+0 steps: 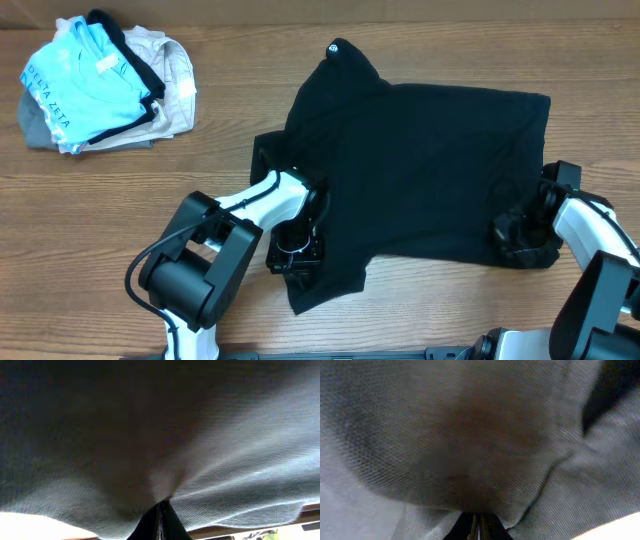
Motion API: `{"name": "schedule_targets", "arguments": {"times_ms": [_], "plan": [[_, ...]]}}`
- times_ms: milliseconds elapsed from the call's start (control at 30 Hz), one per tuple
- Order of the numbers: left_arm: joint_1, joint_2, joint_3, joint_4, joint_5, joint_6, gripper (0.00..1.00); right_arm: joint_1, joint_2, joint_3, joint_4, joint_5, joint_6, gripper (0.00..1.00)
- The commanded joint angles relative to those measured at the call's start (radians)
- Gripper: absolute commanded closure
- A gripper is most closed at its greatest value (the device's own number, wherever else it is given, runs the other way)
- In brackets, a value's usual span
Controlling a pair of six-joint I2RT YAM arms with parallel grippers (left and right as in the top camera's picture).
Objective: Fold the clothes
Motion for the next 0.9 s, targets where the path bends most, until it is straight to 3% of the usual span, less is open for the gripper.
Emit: {"name": "schedule_targets", "arguments": {"times_ms": [0, 233, 433, 567, 867], "plan": [[0.006, 0.055, -0.047, -0.014, -0.116, -0.01, 0.96, -0.039, 0.013, 0.026, -0.035, 0.098, 0.04, 0.96], [0.005, 0.005, -0.061, -0.085, -0.164, -0.063, 0.96, -0.097, 0.013, 0.052, -0.079, 0.1, 0.038, 0.95], [0.005, -0.169, -0.172, -0.106, -0.171, -0.063, 0.96, -0.172, 0.013, 0.056, -0.084, 0.101, 0.012, 0.91], [0.01, -0.292, -0.24, -0.112, -0.171, -0.077, 0.96, -0.231, 0.012, 0.071, -0.122, 0.1, 0.042, 0.96], [0.011, -0.422, -0.244, -0.13, -0.189, -0.089, 0.96, -0.318, -0.01, 0.203, -0.264, 0.088, 0.08, 0.96]]}}
